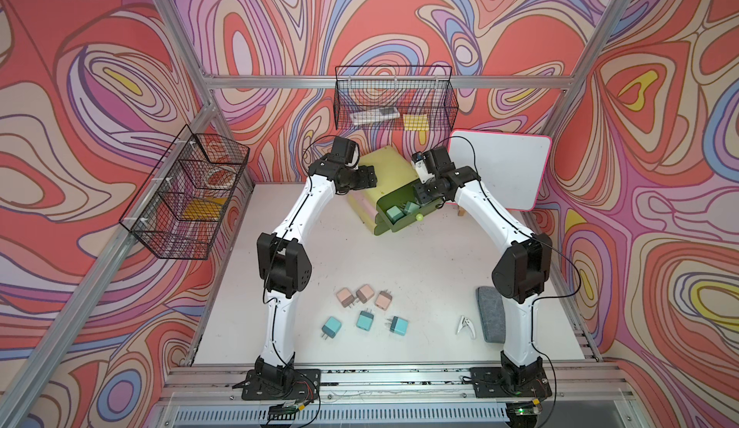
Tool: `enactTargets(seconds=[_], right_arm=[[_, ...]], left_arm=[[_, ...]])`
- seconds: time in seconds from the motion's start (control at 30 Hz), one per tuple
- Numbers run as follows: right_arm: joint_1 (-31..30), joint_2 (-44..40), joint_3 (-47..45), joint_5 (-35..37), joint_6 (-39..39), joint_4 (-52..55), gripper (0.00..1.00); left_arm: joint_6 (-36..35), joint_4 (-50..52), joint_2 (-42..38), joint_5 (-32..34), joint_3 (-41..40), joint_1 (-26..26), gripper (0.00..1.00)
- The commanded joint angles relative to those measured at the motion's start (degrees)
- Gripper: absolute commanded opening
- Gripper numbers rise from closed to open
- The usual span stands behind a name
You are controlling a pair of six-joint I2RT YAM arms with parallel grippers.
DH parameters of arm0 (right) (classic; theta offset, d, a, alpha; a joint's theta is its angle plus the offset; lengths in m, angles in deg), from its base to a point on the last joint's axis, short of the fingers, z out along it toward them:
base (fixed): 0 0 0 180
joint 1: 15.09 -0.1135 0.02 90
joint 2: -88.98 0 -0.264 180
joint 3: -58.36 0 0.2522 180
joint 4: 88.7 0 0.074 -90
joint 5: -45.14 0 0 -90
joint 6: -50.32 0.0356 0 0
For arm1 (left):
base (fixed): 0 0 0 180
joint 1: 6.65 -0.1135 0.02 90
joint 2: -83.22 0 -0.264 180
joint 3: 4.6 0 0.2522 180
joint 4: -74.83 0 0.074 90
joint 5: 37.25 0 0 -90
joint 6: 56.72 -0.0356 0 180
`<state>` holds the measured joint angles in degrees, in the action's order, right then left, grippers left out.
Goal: Place the plugs into the drawer by color
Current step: Place the plug in the drawer, then close the drawer in the storage box.
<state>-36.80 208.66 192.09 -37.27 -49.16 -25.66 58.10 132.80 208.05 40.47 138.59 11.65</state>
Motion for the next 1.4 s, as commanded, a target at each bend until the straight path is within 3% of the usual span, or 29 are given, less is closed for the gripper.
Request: enactTargets(seconds=[0.0,0.13,0.37,0.6,0.93,1.37], right_arm=[[0.4,-3.6,-0.6,-0.7,0.3,-1.0,0.65],[0.4,-10.8,-4.9,-3.0,2.6,-2.6,0.65],[0.4,-35.0,-38.2,-10.7,15.0,-28.0,0.51],[0.5,-42.3,-58.9,-22.6,24.3,-43.1,0.46],[1.1,-38.3,-63.4,-24.1,24.7,-45.9,0.43],[1.2,-34.0,-63.5,-25.7,23.0,-48.8,0.41]], left_arm=[[-1.3,1.3,0.8,0.2,1.0,-0.2,0.87],[-1.4,1.0,0.6,0.4,0.9,-0.2,0.87],[-0.8,1.0,0.6,0.3,0.7,-0.2,0.82],[-0.9,0.9,0.1,0.4,0.2,-0.2,0.8],[-0.5,0.4,-0.4,-0.1,-1.1,-0.2,0.73],[-0.5,0.2,-0.9,0.0,-3.0,-0.2,0.72]])
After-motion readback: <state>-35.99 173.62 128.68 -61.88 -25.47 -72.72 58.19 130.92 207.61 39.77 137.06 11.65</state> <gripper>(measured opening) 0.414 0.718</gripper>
